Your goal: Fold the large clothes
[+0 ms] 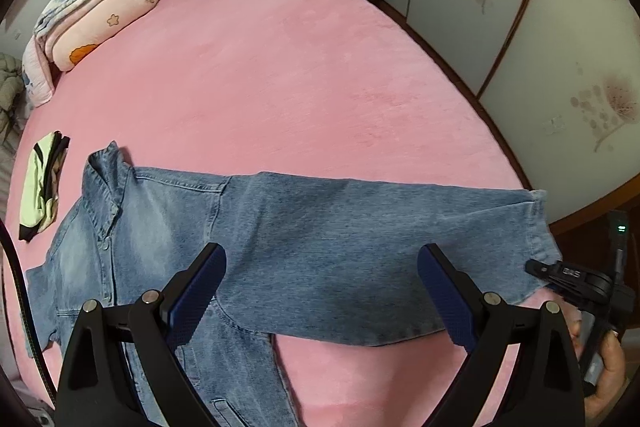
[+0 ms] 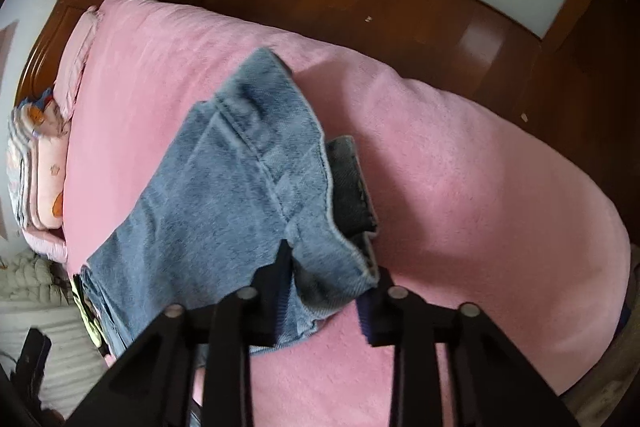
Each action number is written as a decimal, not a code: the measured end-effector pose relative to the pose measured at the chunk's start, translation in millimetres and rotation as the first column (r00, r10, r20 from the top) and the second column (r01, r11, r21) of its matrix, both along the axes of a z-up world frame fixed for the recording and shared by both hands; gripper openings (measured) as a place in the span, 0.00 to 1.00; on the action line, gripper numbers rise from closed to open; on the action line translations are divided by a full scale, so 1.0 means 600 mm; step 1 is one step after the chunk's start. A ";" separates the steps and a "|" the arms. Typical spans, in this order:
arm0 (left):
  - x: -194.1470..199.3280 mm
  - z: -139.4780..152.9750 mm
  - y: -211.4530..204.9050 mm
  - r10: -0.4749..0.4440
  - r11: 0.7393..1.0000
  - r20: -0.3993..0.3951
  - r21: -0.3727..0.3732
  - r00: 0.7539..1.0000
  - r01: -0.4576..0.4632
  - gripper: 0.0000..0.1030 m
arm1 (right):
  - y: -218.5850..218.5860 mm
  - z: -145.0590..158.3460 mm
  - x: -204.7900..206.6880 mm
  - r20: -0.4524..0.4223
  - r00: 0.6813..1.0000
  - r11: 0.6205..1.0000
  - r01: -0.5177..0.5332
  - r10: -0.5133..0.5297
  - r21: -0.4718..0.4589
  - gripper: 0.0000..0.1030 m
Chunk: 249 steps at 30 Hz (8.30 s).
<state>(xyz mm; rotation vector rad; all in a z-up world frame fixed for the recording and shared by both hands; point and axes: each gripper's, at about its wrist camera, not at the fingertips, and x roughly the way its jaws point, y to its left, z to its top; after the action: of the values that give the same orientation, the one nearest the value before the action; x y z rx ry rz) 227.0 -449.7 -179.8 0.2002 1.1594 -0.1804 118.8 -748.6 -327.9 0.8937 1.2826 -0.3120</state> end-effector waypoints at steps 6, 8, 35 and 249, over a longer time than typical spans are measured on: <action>0.010 -0.006 0.012 0.033 0.999 -0.016 0.015 0.999 -0.032 0.93 | 0.033 0.077 0.014 0.083 0.991 0.989 -0.098 0.107 -0.109 0.21; 0.010 -0.004 0.018 0.043 0.999 -0.022 0.009 0.999 -0.043 0.93 | 0.046 0.106 0.018 0.119 0.983 0.985 -0.122 0.137 -0.122 0.21; -0.060 0.049 0.571 0.295 0.940 -0.044 -0.164 0.954 -0.298 0.93 | 0.671 0.385 0.113 0.368 0.626 0.723 -0.545 0.687 -0.425 0.20; -0.009 -0.145 0.779 0.571 0.631 -0.076 -0.596 0.817 -0.497 0.09 | 0.645 0.061 0.085 0.035 0.764 0.652 -0.526 0.645 -0.546 0.15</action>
<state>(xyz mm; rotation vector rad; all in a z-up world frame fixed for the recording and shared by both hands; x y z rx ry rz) 221.6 17.9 -266.9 -0.6981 0.9401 0.0097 169.8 -361.9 -291.1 0.0163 1.1244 -0.0097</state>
